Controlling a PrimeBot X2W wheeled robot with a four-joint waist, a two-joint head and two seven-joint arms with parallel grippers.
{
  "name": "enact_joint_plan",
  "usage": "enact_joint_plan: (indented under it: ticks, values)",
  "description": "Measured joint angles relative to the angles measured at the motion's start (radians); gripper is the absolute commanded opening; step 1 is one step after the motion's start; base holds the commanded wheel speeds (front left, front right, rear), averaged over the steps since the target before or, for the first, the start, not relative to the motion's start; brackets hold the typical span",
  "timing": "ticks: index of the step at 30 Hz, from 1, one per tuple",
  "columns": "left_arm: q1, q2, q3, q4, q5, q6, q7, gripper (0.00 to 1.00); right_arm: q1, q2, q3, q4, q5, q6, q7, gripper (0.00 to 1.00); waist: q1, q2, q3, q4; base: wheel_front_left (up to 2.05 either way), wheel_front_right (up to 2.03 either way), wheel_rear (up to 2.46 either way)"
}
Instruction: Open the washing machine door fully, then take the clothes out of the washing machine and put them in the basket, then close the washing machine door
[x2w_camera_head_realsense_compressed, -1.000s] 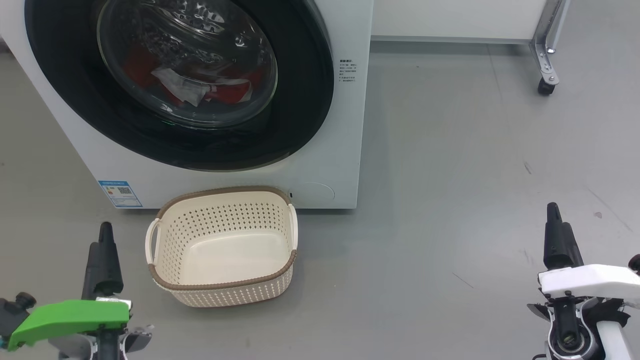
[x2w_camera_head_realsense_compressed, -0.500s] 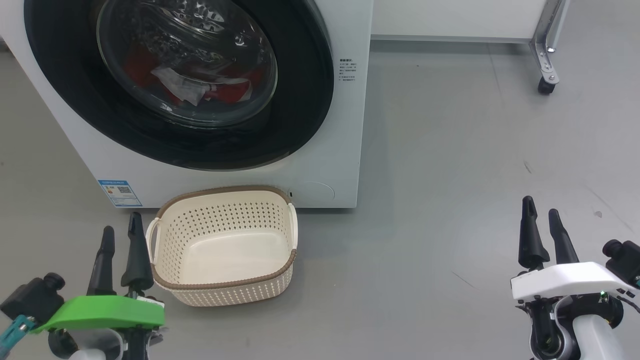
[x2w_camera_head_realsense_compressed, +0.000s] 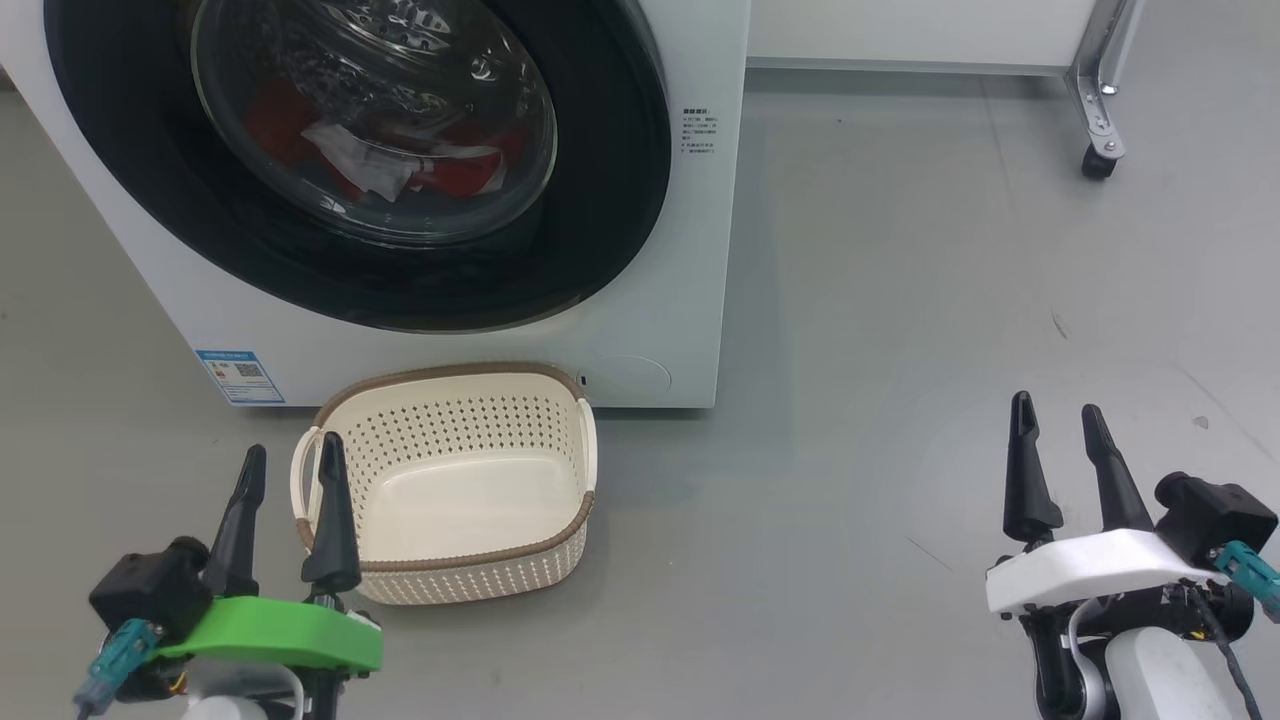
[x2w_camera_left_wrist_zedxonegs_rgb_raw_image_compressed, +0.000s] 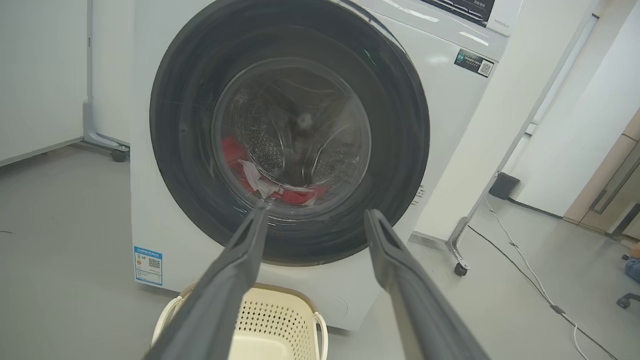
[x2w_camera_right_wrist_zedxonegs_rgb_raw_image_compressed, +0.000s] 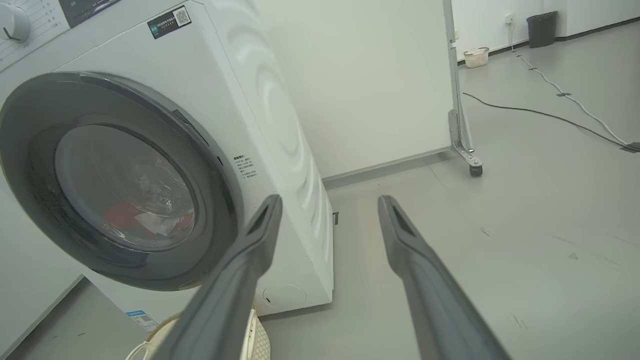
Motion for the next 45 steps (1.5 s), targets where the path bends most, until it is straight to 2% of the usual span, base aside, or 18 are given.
enact_joint_plan:
  ticks: [19,33,45]
  values:
    - [0.024,0.008,-0.083,0.1,0.222,0.085,-0.059,1.0,0.0,-0.004,0.063,0.059,-0.232,-0.043,-0.063,1.0,0.0,0.0,0.011,0.002,0.0,0.0,0.0]
    - [0.024,0.009,-0.098,0.16,0.221,0.119,-0.059,1.0,0.0,-0.004,0.076,0.116,-0.223,-0.04,-0.058,1.0,0.0,0.0,0.004,0.002,0.0,0.0,0.0]
    - [0.02,0.009,-0.119,0.189,0.221,0.12,-0.059,1.0,-0.011,-0.004,0.083,0.145,-0.21,-0.04,-0.058,1.0,0.0,0.0,-0.006,0.001,0.0,0.0,0.0]
